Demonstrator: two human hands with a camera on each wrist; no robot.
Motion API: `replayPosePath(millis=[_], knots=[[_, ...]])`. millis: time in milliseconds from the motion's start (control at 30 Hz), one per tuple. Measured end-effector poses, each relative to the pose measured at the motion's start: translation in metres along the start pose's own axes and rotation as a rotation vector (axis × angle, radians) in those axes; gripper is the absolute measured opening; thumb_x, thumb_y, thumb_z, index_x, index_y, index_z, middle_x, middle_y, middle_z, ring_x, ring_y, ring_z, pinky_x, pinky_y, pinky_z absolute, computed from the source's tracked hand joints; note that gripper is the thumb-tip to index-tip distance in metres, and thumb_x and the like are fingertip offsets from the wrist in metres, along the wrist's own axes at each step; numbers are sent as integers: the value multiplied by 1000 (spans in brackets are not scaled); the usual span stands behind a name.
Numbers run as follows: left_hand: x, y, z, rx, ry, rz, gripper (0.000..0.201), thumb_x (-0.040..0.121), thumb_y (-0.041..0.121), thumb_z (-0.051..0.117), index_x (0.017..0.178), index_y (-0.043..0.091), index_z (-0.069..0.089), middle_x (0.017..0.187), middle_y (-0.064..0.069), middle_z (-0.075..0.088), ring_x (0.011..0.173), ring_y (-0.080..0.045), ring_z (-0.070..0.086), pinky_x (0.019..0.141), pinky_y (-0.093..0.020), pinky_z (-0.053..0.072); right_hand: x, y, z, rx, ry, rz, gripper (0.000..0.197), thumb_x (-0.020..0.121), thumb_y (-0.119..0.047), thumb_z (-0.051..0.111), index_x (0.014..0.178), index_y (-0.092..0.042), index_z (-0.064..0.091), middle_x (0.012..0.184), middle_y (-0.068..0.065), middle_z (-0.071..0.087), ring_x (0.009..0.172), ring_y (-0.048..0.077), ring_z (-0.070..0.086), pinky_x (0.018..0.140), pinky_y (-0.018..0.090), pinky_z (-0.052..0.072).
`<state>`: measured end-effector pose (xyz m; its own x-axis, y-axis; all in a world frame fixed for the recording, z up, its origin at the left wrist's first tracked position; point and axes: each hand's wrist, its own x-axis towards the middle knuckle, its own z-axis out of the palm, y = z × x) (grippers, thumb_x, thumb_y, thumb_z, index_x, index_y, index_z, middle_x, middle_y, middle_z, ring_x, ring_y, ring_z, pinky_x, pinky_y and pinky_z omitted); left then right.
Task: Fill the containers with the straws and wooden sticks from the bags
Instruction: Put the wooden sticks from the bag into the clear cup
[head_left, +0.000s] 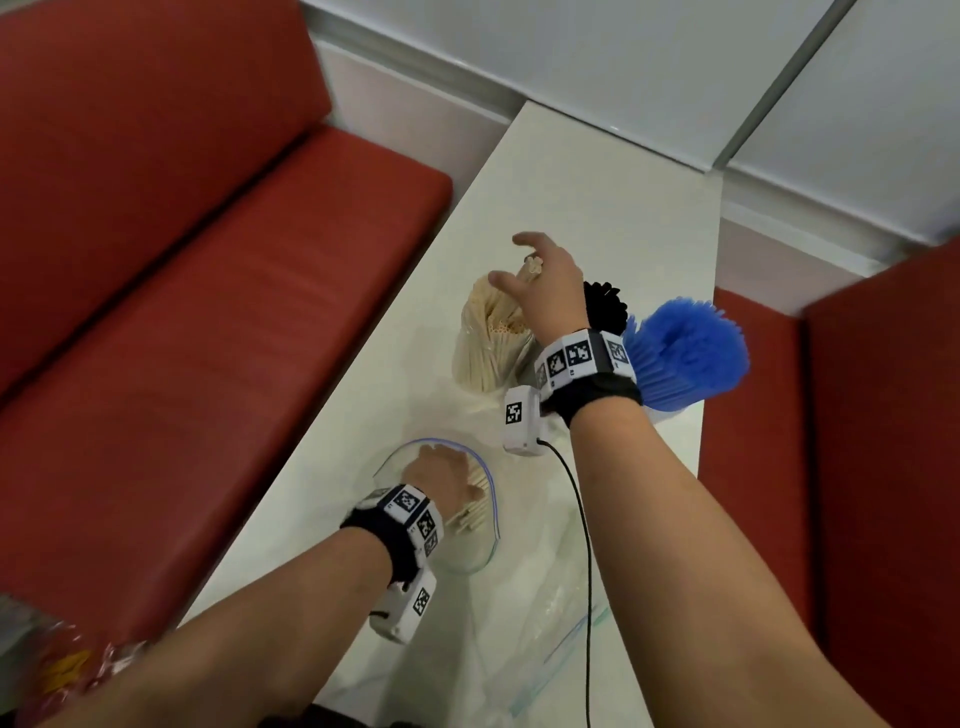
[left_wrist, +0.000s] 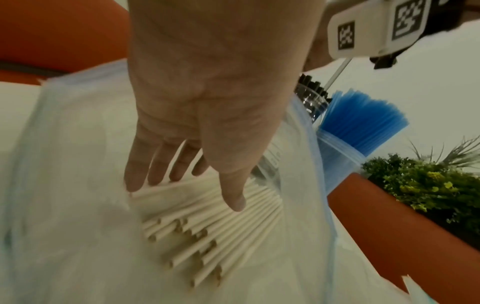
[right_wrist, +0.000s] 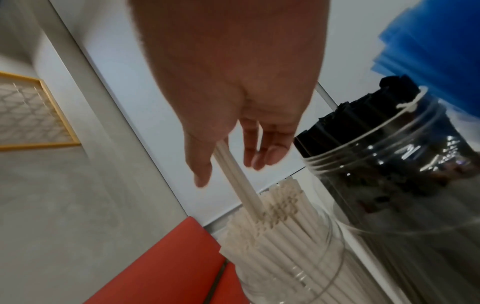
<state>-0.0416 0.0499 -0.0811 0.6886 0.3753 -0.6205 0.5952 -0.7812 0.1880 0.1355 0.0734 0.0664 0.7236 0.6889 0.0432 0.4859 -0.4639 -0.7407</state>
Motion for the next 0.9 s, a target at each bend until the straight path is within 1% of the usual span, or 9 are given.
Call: replayPosePath(millis=[133, 233, 300, 367, 433, 533, 667, 833, 900], knots=[[4, 1, 10, 51, 32, -9, 57, 93, 48, 53, 131, 6, 47, 137, -13, 48, 127, -33, 42, 108, -42, 36, 0, 0, 16, 114, 216, -266, 55, 88, -6, 68, 140, -15, 53, 129, 8, 57, 121, 18, 53, 102, 25, 39], [7, 0, 14, 95, 55, 4, 40, 96, 35, 54, 122, 6, 56, 127, -14, 58, 117, -31, 55, 99, -39, 45, 3, 8, 34, -114, 112, -309, 37, 103, -9, 47, 139, -3, 54, 146, 17, 49, 141, 30, 39, 118, 32, 26], [8, -1, 14, 155, 43, 21, 30, 99, 20, 50, 123, 5, 55, 127, -15, 59, 116, -30, 57, 98, -38, 46, 1, 21, 48, -401, -48, -260, 42, 110, -20, 35, 146, -1, 44, 158, 19, 34, 152, 34, 19, 124, 41, 15], [8, -2, 14, 212, 38, 43, 29, 98, 8, 44, 126, 2, 53, 128, -16, 59, 117, -32, 57, 98, -39, 43, -4, 32, 57, -576, -186, -175, 60, 110, -40, 29, 155, -1, 25, 166, 19, 15, 156, 35, 2, 126, 47, 3], [8, -5, 12, 230, 27, 48, 33, 98, 4, 43, 130, 0, 48, 130, -18, 57, 119, -33, 56, 98, -39, 42, -7, 38, 62, -583, -195, -162, 75, 107, -52, 28, 159, -1, 11, 168, 17, 4, 156, 33, -6, 126, 47, -4], [7, -7, 6, 224, 21, 50, 33, 98, 6, 44, 131, 1, 46, 132, -17, 56, 120, -32, 56, 97, -38, 42, -10, 38, 63, -623, -141, -200, 77, 106, -53, 28, 160, -2, 6, 169, 17, -2, 155, 34, -9, 125, 49, -6], [4, -9, 3, 127, 20, 19, 32, 102, 8, 40, 131, 1, 48, 133, -16, 56, 121, -30, 55, 100, -36, 42, -16, 33, 54, -616, -253, -115, 78, 106, -52, 30, 160, -3, 1, 169, 16, -2, 155, 33, -11, 125, 46, -7], [-4, -11, 1, -36, 67, -26, 39, 106, 14, 28, 142, 0, 38, 146, -18, 43, 133, -28, 44, 112, -34, 31, -35, 10, 38, -304, -24, -247, 60, 108, -27, 38, 159, -5, 16, 166, 15, 19, 156, 32, 1, 126, 45, 7], [-10, -10, -5, -19, 51, -46, 38, 105, 14, 33, 137, -2, 46, 141, -20, 48, 130, -31, 46, 108, -34, 36, -50, 5, 35, -137, -40, -266, 53, 107, -17, 39, 158, -7, 26, 163, 14, 29, 155, 30, 11, 125, 41, 15]])
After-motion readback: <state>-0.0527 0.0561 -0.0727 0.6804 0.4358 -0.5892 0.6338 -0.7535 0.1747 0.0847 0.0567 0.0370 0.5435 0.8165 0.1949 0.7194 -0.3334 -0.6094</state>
